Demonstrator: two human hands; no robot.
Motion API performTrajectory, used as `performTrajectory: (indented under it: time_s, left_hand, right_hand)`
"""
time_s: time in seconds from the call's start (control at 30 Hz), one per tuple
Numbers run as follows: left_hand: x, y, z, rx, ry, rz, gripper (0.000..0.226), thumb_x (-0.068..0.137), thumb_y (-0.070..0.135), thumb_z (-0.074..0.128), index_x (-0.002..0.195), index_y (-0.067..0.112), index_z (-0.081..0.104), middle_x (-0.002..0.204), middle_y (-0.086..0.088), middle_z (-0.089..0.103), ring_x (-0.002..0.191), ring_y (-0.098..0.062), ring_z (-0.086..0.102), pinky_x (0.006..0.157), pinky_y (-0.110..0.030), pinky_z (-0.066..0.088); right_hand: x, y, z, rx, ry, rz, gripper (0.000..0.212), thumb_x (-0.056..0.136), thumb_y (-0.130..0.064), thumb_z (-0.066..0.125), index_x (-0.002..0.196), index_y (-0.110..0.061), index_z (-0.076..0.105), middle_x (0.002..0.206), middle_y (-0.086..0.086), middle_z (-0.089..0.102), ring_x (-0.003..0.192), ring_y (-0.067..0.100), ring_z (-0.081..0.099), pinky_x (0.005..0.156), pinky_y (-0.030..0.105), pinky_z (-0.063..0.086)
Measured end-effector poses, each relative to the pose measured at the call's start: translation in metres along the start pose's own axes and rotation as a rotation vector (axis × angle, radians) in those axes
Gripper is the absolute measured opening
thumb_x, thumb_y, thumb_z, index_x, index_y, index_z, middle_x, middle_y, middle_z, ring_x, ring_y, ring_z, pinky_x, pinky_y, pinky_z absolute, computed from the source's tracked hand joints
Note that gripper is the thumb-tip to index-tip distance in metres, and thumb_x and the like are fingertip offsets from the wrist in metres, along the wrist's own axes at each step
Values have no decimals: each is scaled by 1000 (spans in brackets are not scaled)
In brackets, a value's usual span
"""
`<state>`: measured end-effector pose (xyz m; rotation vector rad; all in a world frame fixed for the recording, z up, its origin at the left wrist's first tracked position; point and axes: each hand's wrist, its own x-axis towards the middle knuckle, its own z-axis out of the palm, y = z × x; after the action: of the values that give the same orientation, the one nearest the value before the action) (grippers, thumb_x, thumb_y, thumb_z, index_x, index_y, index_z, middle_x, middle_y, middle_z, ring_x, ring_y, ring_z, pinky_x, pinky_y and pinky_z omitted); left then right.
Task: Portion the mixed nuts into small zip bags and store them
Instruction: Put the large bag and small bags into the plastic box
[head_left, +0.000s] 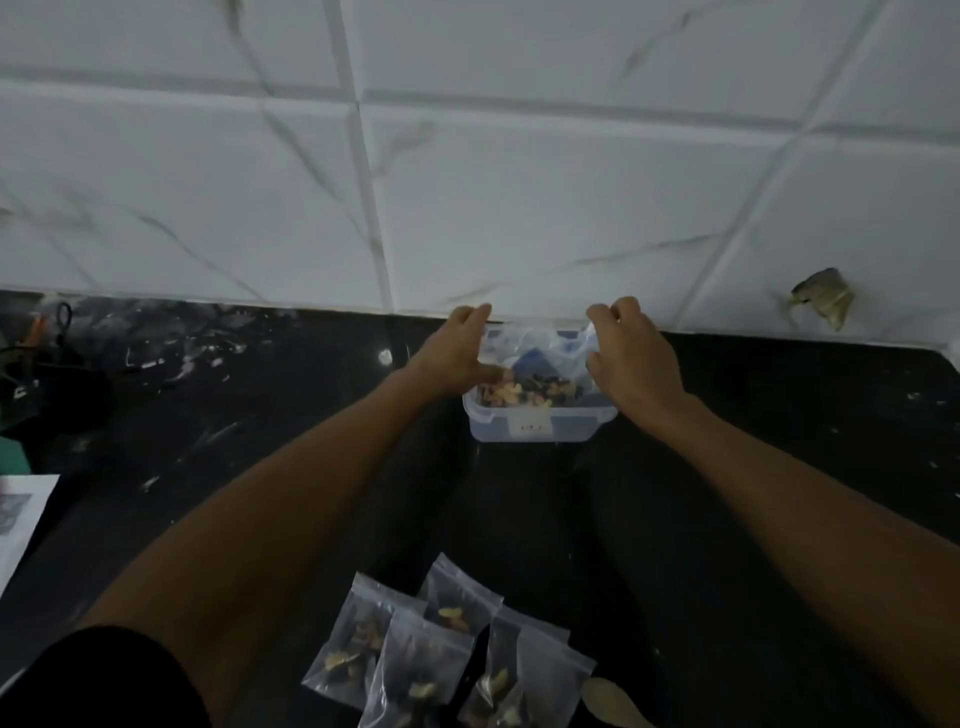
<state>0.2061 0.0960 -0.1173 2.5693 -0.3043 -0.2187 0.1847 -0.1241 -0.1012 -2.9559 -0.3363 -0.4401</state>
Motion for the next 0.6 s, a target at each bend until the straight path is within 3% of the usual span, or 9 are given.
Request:
performTrajectory:
  time_s: [0.07,0.13,0.23,0.3,0.37,0.47,0.6]
  left_hand:
    - [-15,-3,-5,-128,111,-22,88,83,45,72,152,15,26,155,-11,28,135,-27,40,108,-43,41]
    - [-33,-10,-7,-208,279,-42,70,87,46,66,144,16,38,145,-10,41,123,-24,50,100,-41,48]
    - [-61,-23,-6,-263,405,-85,45,91,39,62,128,15,52,121,-6,54,102,-17,56,89,-36,52]
    - [-77,-32,-3,-250,389,-107,33,91,32,63,120,16,57,110,-4,57,94,-16,58,87,-39,53]
    - [-91,-40,0,-238,337,-128,24,92,27,63,113,17,61,103,-2,61,90,-14,59,85,-37,54]
    - [-108,-47,6,-259,240,-146,14,94,23,60,106,19,65,99,2,64,90,-10,61,86,-35,54]
    - [-120,-50,11,-275,115,-146,12,96,23,58,106,23,63,104,4,64,93,-5,60,88,-30,52]
  right_hand:
    - [-18,-11,-12,46,107,-22,11,88,-13,59,97,-7,59,93,10,55,74,21,53,55,32,45]
    - [-41,-28,-24,150,91,-19,9,89,-16,58,82,-11,60,80,3,57,65,14,52,51,27,41]
    - [-77,-58,-26,338,-265,62,18,91,-23,59,74,-16,62,70,-5,60,59,6,57,53,19,45]
    - [-96,-78,-15,404,-675,95,19,90,-31,62,82,-15,68,78,-1,67,70,10,65,67,28,56]
    - [-113,-98,-1,405,-996,99,27,88,-37,65,93,-11,71,92,5,71,85,16,68,80,34,57]
    - [-137,-121,22,419,-1061,96,31,82,-36,71,91,-7,68,94,6,70,89,19,67,78,34,55]
    - [-146,-131,36,489,-1083,121,29,76,-31,78,64,-17,56,67,-2,56,66,11,55,62,26,42]
